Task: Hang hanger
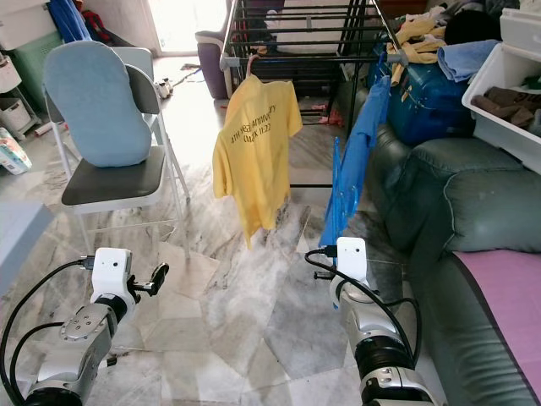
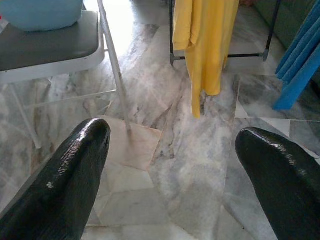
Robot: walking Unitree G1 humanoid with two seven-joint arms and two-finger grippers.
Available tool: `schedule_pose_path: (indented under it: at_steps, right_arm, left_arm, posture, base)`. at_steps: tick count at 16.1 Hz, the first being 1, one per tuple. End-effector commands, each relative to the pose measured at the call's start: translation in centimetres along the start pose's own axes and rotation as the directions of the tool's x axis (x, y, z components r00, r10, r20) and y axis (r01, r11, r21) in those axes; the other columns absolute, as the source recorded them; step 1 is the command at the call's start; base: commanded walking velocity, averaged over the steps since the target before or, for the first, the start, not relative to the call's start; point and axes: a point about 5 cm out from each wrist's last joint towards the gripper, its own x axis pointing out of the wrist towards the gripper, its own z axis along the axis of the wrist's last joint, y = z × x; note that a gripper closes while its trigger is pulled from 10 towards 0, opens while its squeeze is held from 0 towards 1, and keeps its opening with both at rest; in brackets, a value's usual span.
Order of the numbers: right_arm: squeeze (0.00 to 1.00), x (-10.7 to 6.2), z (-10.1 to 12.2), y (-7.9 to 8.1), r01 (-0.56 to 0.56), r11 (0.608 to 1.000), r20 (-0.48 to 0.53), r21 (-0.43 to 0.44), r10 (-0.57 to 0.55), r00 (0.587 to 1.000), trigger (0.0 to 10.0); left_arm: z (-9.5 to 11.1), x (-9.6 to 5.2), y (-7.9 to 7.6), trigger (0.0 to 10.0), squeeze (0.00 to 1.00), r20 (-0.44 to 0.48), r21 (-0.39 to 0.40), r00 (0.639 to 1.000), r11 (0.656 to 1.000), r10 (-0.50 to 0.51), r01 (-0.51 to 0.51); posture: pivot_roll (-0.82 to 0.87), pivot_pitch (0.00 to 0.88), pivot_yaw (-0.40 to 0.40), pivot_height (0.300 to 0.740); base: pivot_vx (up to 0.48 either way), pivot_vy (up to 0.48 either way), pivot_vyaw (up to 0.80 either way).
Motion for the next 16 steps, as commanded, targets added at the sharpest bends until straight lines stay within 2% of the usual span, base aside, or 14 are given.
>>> schedule_pose_path:
  at_steps: [1,9,11,13,16]
  right_arm:
    - [0.00,0.0,0.5,0.1,0.005,1.000,0.009,-0.006,-0.005,1.000,10.0]
    - [0.00,0.0,0.6,0.1,0.011,1.000,0.011,-0.016,-0.011,1.000,10.0]
    - [0.00,-0.1,0.7,-0.3,0.042,0.999,0.010,-0.012,-0.042,0.999,10.0]
    - [0.00,-0.7,0.9,-1.1,0.081,0.996,0.020,0.027,-0.082,0.996,10.0]
    - [0.00,-2.1,0.5,-1.1,0.054,0.997,0.028,0.058,-0.056,0.998,10.0]
  left_arm:
    - [0.0,0.0,0.4,10.0,0.00,-0.012,0.001,1.000,1.000,0.002,-0.002]
    - [0.0,0.1,0.3,10.0,0.00,-0.014,-0.001,1.000,1.000,-0.003,0.003]
    - [0.0,0.0,0.5,10.0,0.00,-0.010,-0.023,1.000,1.000,0.004,-0.005]
    - [0.1,-0.6,1.1,10.0,0.00,0.000,-0.018,1.000,1.000,0.009,-0.009]
    - [-0.3,-2.4,1.5,10.0,0.00,0.028,-0.015,1.000,1.000,0.001,-0.001]
  posture:
    - [-0.04,0.000,0.022,0.740]
    - [-0.04,0.000,0.023,0.740]
    - [-0.04,0.000,0.022,0.740]
    - [-0.04,0.000,0.023,0.740]
    - [-0.04,0.000,0.023,0.740]
  base:
    - [0.000,0.000,0.00]
    - [0.000,0.000,0.00]
    - [0.000,0.000,0.00]
    - [0.000,0.000,0.00]
    - [0.000,0.000,0.00]
